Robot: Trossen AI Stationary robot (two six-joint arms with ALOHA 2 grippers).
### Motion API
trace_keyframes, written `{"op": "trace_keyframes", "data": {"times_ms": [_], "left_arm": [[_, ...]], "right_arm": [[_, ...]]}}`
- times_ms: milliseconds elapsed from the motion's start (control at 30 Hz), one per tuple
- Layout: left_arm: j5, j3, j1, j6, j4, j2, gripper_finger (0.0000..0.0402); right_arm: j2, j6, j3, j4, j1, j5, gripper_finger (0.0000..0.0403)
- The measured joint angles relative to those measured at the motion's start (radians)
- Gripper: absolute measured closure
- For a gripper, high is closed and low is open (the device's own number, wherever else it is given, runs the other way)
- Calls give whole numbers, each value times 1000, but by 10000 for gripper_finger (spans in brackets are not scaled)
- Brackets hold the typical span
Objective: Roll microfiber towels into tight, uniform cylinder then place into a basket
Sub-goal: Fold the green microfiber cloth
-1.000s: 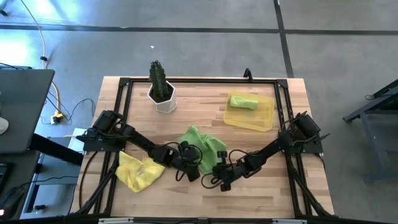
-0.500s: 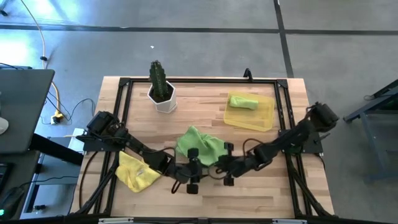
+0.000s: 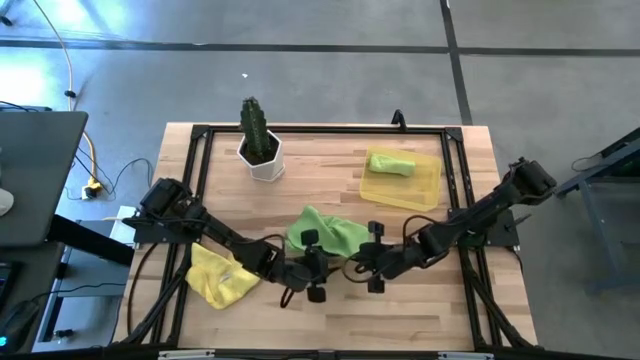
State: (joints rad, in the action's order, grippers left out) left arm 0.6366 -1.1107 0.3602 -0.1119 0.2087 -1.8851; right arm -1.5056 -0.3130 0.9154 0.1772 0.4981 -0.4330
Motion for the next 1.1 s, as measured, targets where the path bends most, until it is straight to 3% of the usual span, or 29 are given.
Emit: {"op": "trace_keyframes", "data": {"times_ms": [267,700,1100], "left_arm": [[5,-33,-2,83,-5,0,271],[-44,-32,-53,-188,-320,0,271],[-81,-32,-42,-239,-465,0,271]], "right_arm": [[0,7,0,29,-6,0,403],[35,65,0,24,-6,-29,403],[197,97,0,66,-7,-91,403]]}}
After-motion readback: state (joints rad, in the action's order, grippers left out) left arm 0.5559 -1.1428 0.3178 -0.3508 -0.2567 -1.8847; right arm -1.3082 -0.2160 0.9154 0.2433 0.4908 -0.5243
